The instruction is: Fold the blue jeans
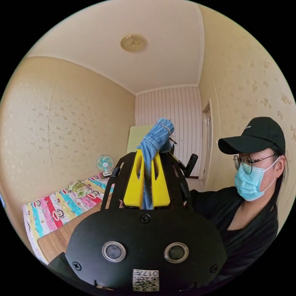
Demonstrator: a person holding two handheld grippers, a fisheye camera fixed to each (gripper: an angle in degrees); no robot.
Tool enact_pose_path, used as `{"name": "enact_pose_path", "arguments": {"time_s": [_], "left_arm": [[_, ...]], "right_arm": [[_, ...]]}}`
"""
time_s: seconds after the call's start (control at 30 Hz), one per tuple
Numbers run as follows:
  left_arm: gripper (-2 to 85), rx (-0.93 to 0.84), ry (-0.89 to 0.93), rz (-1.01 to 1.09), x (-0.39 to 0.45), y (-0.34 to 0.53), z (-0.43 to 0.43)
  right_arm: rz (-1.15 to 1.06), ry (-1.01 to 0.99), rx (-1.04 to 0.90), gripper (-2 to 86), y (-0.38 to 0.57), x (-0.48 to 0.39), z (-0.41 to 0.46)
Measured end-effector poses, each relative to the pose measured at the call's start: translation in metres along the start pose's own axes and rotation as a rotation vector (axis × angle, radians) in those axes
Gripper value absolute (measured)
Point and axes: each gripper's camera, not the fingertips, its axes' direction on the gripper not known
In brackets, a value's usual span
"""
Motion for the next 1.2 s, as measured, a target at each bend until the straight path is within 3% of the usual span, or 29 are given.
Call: {"name": "enact_pose_path", "arguments": {"time_s": [0.17, 0.33, 0.53, 0.63, 0.77, 0.83, 0.9, 0.97, 1.0, 1.07, 1.13, 1.2], "left_arm": [[-0.2, 0.188, -0.186, 0.093, 0.020, -0.061, -0.049], [0.0, 0.223, -0.456, 0.240, 0.020, -0.171, -0.047], [-0.1, 0.161, -0.170, 0.191, -0.049, -0.219, -0.024], [0.3, 0.111, -0.202, 0.157, -0.103, -0.204, 0.006], [1.5, -0.035, -0.312, 0.030, -0.218, -0.189, 0.085], [3.6, -0.174, -0.406, -0.170, -0.340, -0.190, 0.168], [6.5, -0.292, -0.489, -0.357, -0.432, -0.171, 0.220], [7.7, -0.337, -0.552, -0.482, -0.494, -0.134, 0.241], [7.9, -0.291, -0.534, -0.571, -0.523, -0.101, 0.243], [8.2, -0.235, -0.368, -0.674, -0.561, -0.041, 0.248], [9.3, -0.336, -0.213, -0.776, -0.596, 0.055, 0.263], [9.9, -0.469, -0.213, -0.810, -0.603, 0.134, 0.269]], "right_arm": [[-0.251, 0.158, 0.203, 5.1, -0.100, -0.052, 0.004], [-0.318, 0.237, 0.086, 5.5, -0.168, -0.050, 0.070], [-0.263, 0.232, 0.010, 5.6, -0.160, -0.021, 0.106], [-0.260, 0.186, -0.098, 5.6, -0.117, -0.002, 0.157], [-0.345, 0.287, -0.326, 5.9, -0.011, 0.025, 0.318], [-0.354, 0.384, -0.543, 6.5, 0.048, 0.047, 0.427], [-0.191, 0.505, -0.931, 7.8, 0.138, 0.098, 0.537], [0.018, 0.532, -0.964, 7.4, 0.198, 0.131, 0.549], [0.069, 0.433, -0.931, 6.3, 0.237, 0.138, 0.541], [0.051, 0.304, -0.978, 5.9, 0.303, 0.142, 0.526], [-0.004, 0.187, -1.078, 6.4, 0.376, 0.140, 0.497], [-0.081, 0.056, -1.212, 6.6, 0.475, 0.135, 0.429]]}}
